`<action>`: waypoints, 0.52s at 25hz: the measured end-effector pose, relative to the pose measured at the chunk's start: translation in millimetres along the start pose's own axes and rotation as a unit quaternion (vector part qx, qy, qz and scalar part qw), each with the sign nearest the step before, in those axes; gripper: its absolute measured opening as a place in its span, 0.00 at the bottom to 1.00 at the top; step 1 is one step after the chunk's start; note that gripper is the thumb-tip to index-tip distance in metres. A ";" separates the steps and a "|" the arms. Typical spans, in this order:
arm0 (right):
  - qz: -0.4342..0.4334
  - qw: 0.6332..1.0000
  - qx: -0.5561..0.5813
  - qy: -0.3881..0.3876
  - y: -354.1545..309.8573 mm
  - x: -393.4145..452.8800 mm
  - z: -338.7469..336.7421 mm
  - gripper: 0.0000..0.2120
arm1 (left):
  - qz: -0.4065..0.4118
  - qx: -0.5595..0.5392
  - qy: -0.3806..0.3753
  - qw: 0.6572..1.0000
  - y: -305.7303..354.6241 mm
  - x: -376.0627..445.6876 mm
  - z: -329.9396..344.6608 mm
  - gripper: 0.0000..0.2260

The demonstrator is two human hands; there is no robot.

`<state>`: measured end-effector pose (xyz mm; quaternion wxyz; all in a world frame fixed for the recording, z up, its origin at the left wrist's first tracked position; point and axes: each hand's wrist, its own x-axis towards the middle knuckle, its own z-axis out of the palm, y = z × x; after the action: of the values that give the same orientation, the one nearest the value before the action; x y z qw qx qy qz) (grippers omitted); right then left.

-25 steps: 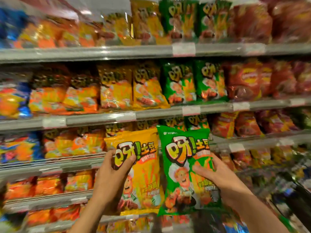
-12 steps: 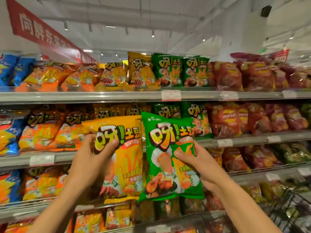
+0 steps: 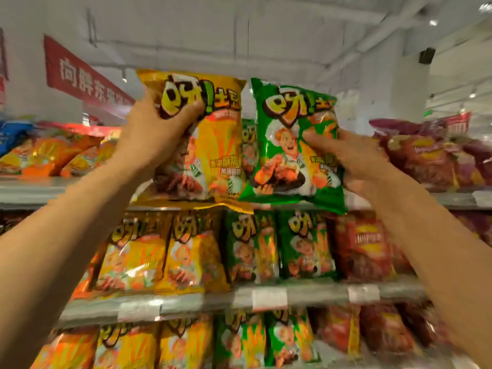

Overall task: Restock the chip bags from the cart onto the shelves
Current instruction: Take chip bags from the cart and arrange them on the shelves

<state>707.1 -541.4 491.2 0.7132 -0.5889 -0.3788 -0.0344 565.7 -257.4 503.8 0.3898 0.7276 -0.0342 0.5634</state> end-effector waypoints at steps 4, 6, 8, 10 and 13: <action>-0.041 0.996 0.034 0.075 -20.4 75.3 -44.7 0.15 | 0.002 -0.055 0.061 0.997 -0.2 59.3 31.0 0.24; -0.066 0.993 0.046 0.090 -24.9 104.3 -65.1 0.17 | 0.003 -0.070 0.086 0.994 -1.0 78.1 46.4 0.21; -0.067 0.994 0.029 0.081 -18.6 127.2 -80.0 0.21 | 0.014 -0.026 0.129 0.991 -4.6 84.0 61.2 0.17; -0.047 0.997 -0.004 0.061 -1.1 141.7 -85.9 0.23 | 0.009 0.000 0.122 0.992 -10.0 80.2 75.9 0.17; 0.000 0.997 -0.061 0.041 33.7 149.8 -87.7 0.28 | -0.008 -0.010 0.085 0.996 -20.6 75.8 92.8 0.17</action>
<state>874.1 -547.6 549.1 0.6906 -0.6296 -0.3465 -0.0812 676.8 -269.8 551.4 0.4027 0.6739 -0.0007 0.6194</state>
